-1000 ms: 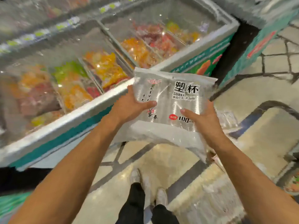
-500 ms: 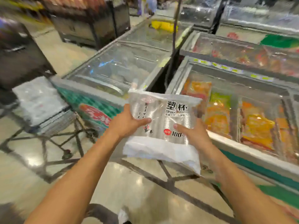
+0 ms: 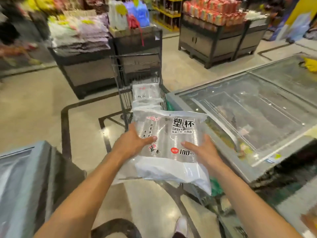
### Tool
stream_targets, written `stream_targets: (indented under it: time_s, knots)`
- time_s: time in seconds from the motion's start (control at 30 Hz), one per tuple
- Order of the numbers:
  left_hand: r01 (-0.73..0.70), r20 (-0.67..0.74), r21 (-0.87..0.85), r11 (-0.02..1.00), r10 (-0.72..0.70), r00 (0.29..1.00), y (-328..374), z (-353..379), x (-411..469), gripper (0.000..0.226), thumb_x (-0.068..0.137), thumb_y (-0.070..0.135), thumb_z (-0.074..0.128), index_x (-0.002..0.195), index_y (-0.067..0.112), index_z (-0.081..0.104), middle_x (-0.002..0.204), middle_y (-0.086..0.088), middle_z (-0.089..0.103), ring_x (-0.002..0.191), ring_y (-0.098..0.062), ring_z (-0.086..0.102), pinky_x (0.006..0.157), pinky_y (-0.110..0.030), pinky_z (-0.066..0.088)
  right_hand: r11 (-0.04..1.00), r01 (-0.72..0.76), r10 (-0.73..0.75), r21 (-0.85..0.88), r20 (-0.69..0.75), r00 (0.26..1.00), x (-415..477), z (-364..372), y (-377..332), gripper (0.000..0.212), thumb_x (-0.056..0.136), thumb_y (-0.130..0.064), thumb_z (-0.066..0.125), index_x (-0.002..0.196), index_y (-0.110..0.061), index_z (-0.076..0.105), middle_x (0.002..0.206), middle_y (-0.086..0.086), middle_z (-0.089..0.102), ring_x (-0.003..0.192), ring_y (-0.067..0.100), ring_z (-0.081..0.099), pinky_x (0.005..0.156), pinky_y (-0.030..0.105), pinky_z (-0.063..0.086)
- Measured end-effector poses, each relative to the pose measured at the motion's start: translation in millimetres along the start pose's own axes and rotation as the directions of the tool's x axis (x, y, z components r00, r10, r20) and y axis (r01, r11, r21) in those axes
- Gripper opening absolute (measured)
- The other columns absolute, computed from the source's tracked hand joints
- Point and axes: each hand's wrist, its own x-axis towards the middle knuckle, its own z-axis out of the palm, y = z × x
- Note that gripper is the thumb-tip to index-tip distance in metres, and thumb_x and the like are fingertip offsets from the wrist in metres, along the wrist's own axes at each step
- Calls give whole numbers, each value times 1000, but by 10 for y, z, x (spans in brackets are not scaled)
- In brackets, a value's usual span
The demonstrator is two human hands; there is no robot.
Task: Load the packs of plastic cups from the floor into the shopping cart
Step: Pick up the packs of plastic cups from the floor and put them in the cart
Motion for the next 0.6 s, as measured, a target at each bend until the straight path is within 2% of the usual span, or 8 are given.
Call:
stream_targets:
  time_s: [0.07, 0.13, 0.2, 0.27, 0.37, 0.47, 0.53, 0.6]
  knots:
    - [34, -26, -33, 999, -35, 999, -99, -74, 385, 114, 76, 82, 77, 164, 32, 24, 160, -6, 54, 132, -34, 62, 106, -50, 54, 999, -27, 27, -27, 23, 999, 500, 138, -54, 104, 53, -70, 98, 139, -32, 54, 133, -14, 69, 119, 14, 69, 108, 49, 52]
    - [70, -56, -62, 996, -74, 996, -166, -136, 784, 119, 69, 88, 75, 163, 34, 26, 159, -6, 54, 131, -33, 63, 105, -51, 56, 999, -12, 14, -34, 69, 998, 1064, 252, -35, 113, 43, -76, 97, 138, -35, 54, 131, -10, 72, 116, 17, 72, 105, 53, 56]
    - [101, -80, -94, 990, -109, 991, -188, -200, 1173, 119, 68, 90, 74, 163, 37, 27, 160, -3, 53, 124, -28, 67, 105, -46, 54, 999, -15, 20, -48, 115, 993, 1548, 375, -175, 114, 46, -76, 97, 141, -33, 52, 132, -9, 71, 118, 17, 71, 105, 52, 56]
    - [127, -100, -141, 982, -142, 985, -176, -252, 1572, 116, 70, 86, 76, 163, 38, 27, 158, 1, 54, 114, -21, 70, 103, -42, 52, 997, -22, 32, -68, 152, 988, 1966, 483, -426, 103, 56, -68, 97, 140, -30, 50, 131, -10, 70, 117, 15, 69, 106, 48, 54]
    - [174, -118, -206, 963, -201, 972, -218, -297, 2268, 114, 72, 81, 80, 162, 31, 30, 152, 1, 59, 127, -27, 65, 106, -44, 52, 996, -13, 33, -93, 218, 975, 2719, 647, -564, 75, 76, -46, 94, 131, -34, 44, 122, -17, 63, 110, 7, 63, 99, 38, 48]
    - [198, -131, -236, 951, -233, 964, -331, -291, 3007, 106, 78, 72, 83, 159, 27, 32, 138, 2, 64, 114, -25, 67, 94, -40, 55, 992, 13, 19, -129, 244, 969, 3519, 888, -586, 75, 78, -42, 94, 131, -35, 42, 123, -15, 61, 112, 12, 62, 95, 35, 47]
    - [208, -137, -238, 949, -245, 960, -479, -249, 3529, 101, 80, 68, 84, 156, 24, 34, 133, 5, 62, 106, -21, 65, 84, -36, 53, 992, 17, 14, -127, 243, 970, 4047, 1090, -506, 73, 80, -38, 93, 131, -34, 41, 120, -19, 62, 103, 0, 61, 85, 27, 48]
    - [221, -138, -227, 949, -256, 957, -685, -152, 4053, 103, 79, 70, 84, 157, 25, 34, 141, 3, 60, 116, -25, 65, 94, -41, 54, 988, 20, 16, -154, 231, 973, 4540, 1306, -361, 75, 79, -39, 94, 135, -31, 44, 118, -21, 62, 103, -1, 62, 86, 27, 47]
